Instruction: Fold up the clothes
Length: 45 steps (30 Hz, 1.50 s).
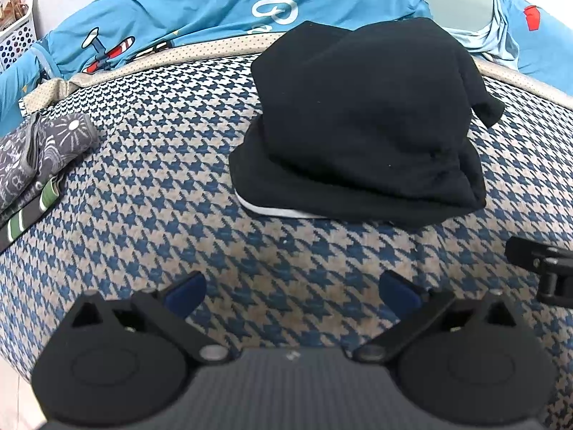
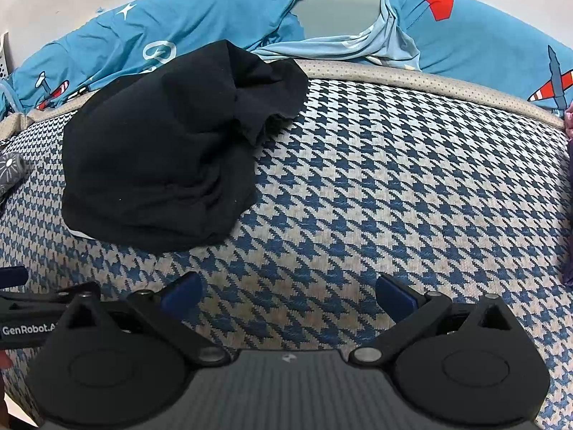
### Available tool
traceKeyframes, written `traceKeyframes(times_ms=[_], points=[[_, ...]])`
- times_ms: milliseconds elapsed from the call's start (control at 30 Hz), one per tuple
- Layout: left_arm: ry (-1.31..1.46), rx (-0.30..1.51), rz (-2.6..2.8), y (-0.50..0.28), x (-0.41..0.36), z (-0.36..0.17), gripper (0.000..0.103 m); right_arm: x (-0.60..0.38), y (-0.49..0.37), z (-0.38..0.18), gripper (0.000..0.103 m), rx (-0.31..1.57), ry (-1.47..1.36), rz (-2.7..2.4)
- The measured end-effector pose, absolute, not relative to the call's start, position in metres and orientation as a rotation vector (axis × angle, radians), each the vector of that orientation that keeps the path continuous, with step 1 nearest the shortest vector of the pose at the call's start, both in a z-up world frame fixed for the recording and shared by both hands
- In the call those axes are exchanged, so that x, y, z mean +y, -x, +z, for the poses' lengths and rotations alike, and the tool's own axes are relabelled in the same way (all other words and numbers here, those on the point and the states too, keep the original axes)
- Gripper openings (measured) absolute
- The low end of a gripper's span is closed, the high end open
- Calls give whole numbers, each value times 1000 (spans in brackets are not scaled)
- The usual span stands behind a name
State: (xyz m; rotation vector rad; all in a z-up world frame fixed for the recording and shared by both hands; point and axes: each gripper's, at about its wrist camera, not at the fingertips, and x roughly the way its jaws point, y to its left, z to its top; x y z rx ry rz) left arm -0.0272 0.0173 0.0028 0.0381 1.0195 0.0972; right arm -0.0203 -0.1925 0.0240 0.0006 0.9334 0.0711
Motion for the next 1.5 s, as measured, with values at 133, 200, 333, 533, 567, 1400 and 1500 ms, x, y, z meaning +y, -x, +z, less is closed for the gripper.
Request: traceKeyframes(times_ms=[133,200,333,533,567,1400,1500], points=[[-16,1007,115,25,24,6,103,-194,20,25,103,924,-21,70],[-2,999,122,23,28,8,103,-194,20,26,103,918,-37,77],[7,985,145,20,33,11,103,-193,18,27,103,905,-51,92],[38,967,170,9,41,16,103,-189,11,35,103,863,-76,134],[41,962,172,7,42,17,103,-188,9,36,103,855,-75,136],[98,933,243,-45,66,30,103,-185,-68,40,102,701,-256,198],[116,945,264,-44,72,28,103,-179,-77,36,89,699,-249,219]])
